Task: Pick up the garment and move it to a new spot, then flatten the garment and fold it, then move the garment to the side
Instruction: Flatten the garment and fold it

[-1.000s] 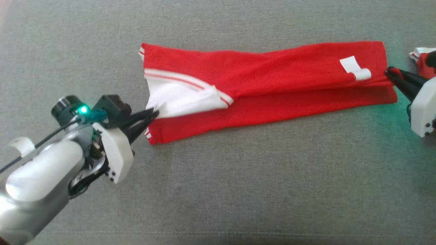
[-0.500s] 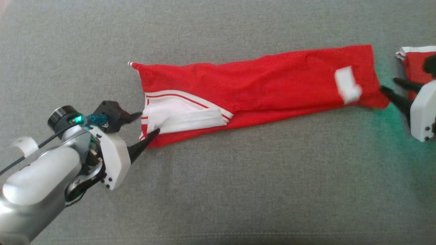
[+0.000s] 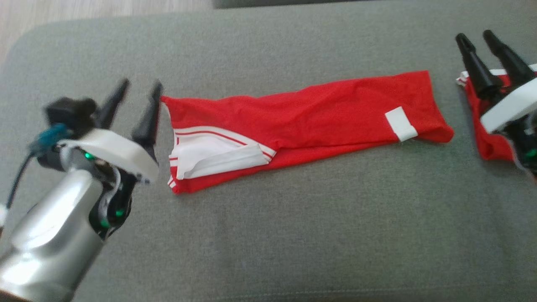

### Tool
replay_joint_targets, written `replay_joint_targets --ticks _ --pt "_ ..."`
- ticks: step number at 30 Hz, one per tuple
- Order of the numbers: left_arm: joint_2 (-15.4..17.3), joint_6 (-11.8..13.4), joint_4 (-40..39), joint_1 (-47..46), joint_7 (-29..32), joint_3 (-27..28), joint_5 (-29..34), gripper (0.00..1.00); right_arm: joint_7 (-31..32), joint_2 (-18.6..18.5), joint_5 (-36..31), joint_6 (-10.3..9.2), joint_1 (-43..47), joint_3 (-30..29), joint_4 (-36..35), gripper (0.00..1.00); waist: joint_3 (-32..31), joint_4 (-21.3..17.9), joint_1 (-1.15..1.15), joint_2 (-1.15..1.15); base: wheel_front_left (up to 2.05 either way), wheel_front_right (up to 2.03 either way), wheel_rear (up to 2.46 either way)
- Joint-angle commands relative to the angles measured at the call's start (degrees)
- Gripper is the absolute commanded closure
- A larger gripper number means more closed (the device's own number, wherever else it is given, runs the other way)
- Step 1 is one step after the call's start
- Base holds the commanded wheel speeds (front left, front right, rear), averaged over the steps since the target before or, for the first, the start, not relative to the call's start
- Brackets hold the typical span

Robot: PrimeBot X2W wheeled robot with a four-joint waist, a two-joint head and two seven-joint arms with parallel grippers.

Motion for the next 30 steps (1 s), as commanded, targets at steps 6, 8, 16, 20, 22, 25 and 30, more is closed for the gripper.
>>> replay_joint_targets --ticks 6,8,16,20,22,25,30 --pt "-6.9 0.8 -11.4 10.7 -0.7 23.1 10.2 0.0 -3.3 6.1 -7.0 -0.05 5.3 -10.7 -0.3 0.0 -2.5 -0.9 0.0 0.0 0.0 0.0 0.0" --pt "-10.4 -1.0 -13.3 14.8 -0.7 27.4 14.0 0.0 -3.3 8.3 -15.9 -0.05 7.4 -16.4 0.2 0.0 -2.8 -0.9 0.0 0.0 0.0 0.0 0.0" --pt "-20.9 -9.8 -12.3 23.5 -0.7 37.9 27.0 0.0 -3.4 23.3 -39.9 -0.05 22.8 -38.2 -3.9 0.0 -3.4 0.1 0.0 0.0 0.0 0.0 0.0" --pt "-24.1 -13.1 -10.6 25.0 -0.7 40.7 31.1 0.0 -3.4 29.2 -47.5 -0.05 27.6 -44.3 -6.0 0.0 -3.0 0.5 0.0 0.0 0.0 0.0 0.0" --pt "-25.2 -14.4 -9.9 25.1 -0.7 41.7 32.2 0.0 -3.4 31.1 -50.4 -0.05 29.0 -45.9 -6.4 0.0 -2.6 0.9 0.0 0.0 0.0 0.0 0.0" --pt "-26.0 -15.8 -8.8 24.7 -0.7 42.1 33.7 0.0 -3.4 32.9 -53.5 -0.05 29.7 -47.9 -6.3 0.0 -1.9 1.3 0.0 0.0 0.0 0.0 0.0" --pt "-26.7 -16.9 -7.7 23.4 -0.7 41.9 34.9 0.0 -2.6 33.9 -58.2 -0.05 28.0 -52.9 -3.4 0.0 -0.1 2.0 0.0 0.0 0.0 0.0 0.0"
